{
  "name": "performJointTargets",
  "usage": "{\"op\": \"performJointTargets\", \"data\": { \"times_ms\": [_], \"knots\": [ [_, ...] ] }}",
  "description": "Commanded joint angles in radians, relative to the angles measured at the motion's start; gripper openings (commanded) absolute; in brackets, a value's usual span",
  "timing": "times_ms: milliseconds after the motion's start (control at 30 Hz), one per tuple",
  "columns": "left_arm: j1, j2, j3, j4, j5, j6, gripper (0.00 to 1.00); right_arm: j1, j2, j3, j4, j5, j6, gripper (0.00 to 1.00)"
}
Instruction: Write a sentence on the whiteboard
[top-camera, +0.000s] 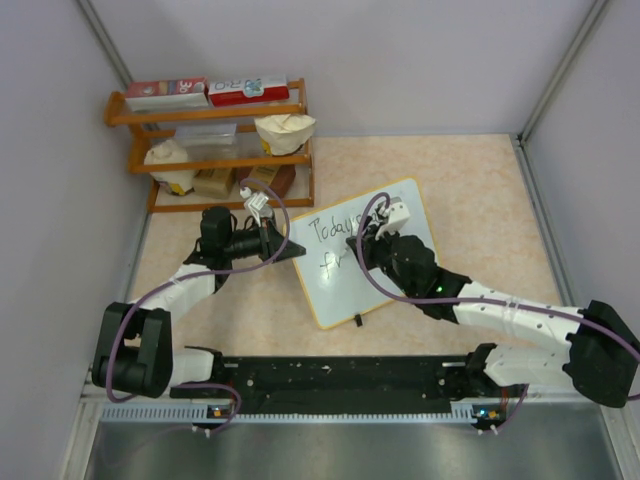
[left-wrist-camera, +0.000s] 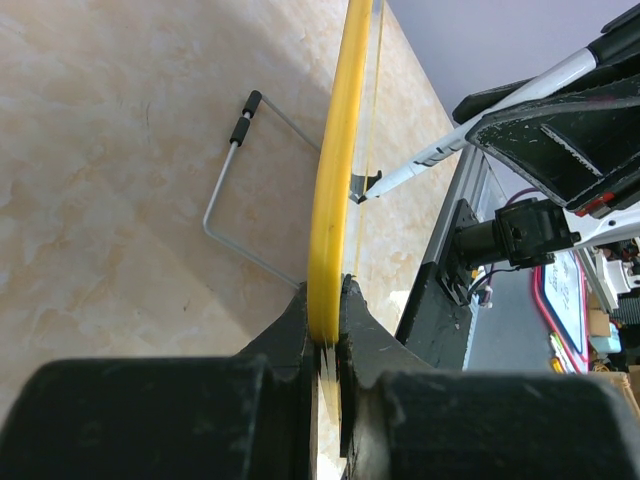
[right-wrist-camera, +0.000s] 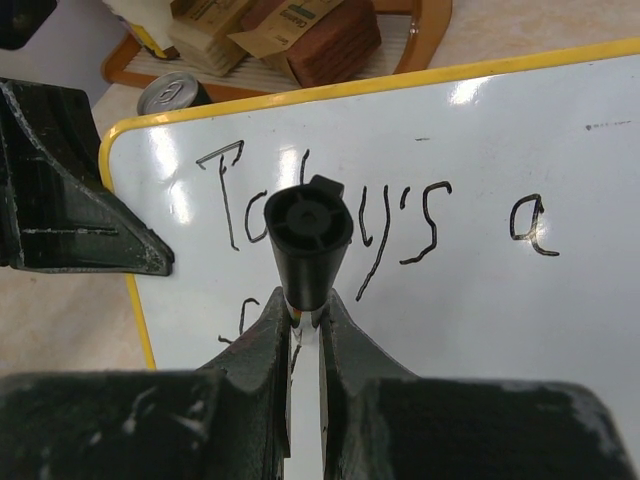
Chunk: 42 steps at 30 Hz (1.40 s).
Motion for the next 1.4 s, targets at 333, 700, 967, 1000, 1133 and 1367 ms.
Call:
{"op": "performJointTargets", "data": {
  "times_ms": [333, 700, 967, 1000, 1133, 1367],
  "knots": [
    [-0.010, 0.006, -0.024, -0.050, -0.071, 0.161, 0.00, -0.020, -0.001, 0.006, 0.007, 0.022, -0.007, 0.00],
    [-0.009, 0.003, -0.024, -0.051, -0.073, 0.159, 0.00, -0.022, -0.052, 0.002, -0.001, 0.012, -0.010, 0.00],
    [-0.009, 0.008, -0.024, -0.050, -0.073, 0.161, 0.00, -0.020, -0.107, -0.009, 0.007, -0.024, -0.002, 0.00],
    [-0.010, 0.006, -0.024, -0.050, -0.073, 0.161, 0.00, -0.022, -0.109, -0.011, 0.004, -0.022, -0.004, 0.00],
    [-0.010, 0.008, -0.024, -0.050, -0.073, 0.159, 0.00, -0.022, -0.092, -0.012, -0.002, -0.018, -0.007, 0.00],
    [-0.010, 0.005, -0.027, -0.050, -0.074, 0.161, 0.00, -0.025, -0.049, -0.035, 0.017, -0.016, 0.013, 0.00]
  ]
}}
